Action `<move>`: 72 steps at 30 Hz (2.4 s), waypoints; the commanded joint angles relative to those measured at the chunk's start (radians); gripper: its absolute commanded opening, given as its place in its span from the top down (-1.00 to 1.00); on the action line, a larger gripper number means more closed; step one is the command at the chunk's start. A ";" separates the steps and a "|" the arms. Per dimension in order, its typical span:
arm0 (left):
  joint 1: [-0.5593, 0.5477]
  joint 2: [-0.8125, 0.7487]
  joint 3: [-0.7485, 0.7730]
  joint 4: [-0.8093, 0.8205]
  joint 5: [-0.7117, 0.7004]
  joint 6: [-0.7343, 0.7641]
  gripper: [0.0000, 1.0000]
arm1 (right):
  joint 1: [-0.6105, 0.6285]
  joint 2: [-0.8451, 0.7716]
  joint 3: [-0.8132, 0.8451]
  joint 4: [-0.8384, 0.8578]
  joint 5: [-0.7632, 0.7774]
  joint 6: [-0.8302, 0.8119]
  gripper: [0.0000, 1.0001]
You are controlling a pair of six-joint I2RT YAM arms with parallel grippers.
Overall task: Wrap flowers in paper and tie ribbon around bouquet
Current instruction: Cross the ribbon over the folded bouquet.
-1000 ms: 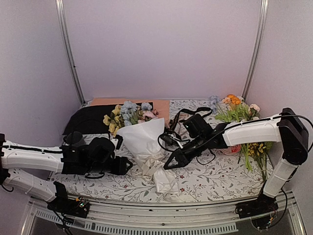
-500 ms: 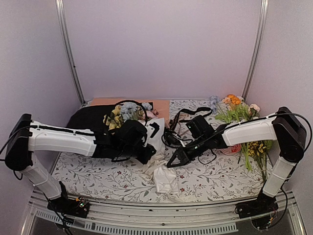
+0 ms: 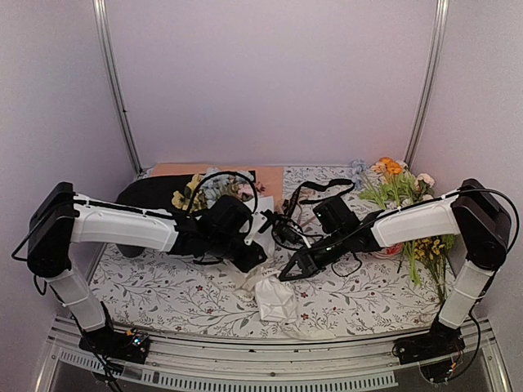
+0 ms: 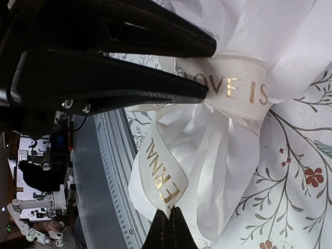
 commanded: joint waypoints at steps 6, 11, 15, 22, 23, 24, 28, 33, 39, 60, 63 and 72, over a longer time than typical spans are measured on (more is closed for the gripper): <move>0.002 0.000 0.010 -0.066 0.024 -0.018 0.30 | -0.007 0.017 -0.005 0.064 -0.028 0.019 0.99; 0.001 -0.006 -0.002 -0.071 0.000 -0.033 0.52 | -0.006 0.022 -0.007 0.073 -0.043 0.026 0.99; -0.006 -0.022 -0.001 -0.072 0.009 -0.045 0.77 | -0.005 0.022 -0.008 0.075 -0.047 0.027 0.99; -0.008 -0.068 -0.034 -0.031 0.039 -0.054 1.00 | -0.005 0.028 -0.015 0.076 -0.049 0.026 0.99; -0.009 -0.085 -0.041 -0.017 0.032 -0.060 1.00 | -0.006 0.030 -0.015 0.077 -0.049 0.027 0.99; -0.009 -0.105 -0.045 -0.004 0.022 -0.064 1.00 | -0.006 0.031 -0.015 0.078 -0.049 0.027 0.99; -0.009 -0.172 -0.072 0.075 0.030 -0.049 1.00 | -0.006 0.041 -0.002 0.121 -0.047 0.035 0.99; -0.009 -0.192 -0.091 0.101 0.078 -0.066 1.00 | -0.006 0.089 0.054 0.188 -0.031 0.068 0.99; -0.009 -0.192 -0.106 0.100 0.090 -0.086 1.00 | 0.002 0.109 0.058 0.325 -0.064 0.158 0.99; -0.010 -0.179 -0.174 0.196 0.136 -0.157 1.00 | 0.028 0.253 0.066 0.721 -0.037 0.434 0.99; -0.010 -0.177 -0.187 0.210 0.150 -0.169 1.00 | 0.027 0.267 0.056 0.785 -0.029 0.480 0.99; -0.008 -0.204 -0.179 0.163 0.151 -0.128 0.33 | 0.027 0.323 0.062 0.827 -0.054 0.511 0.99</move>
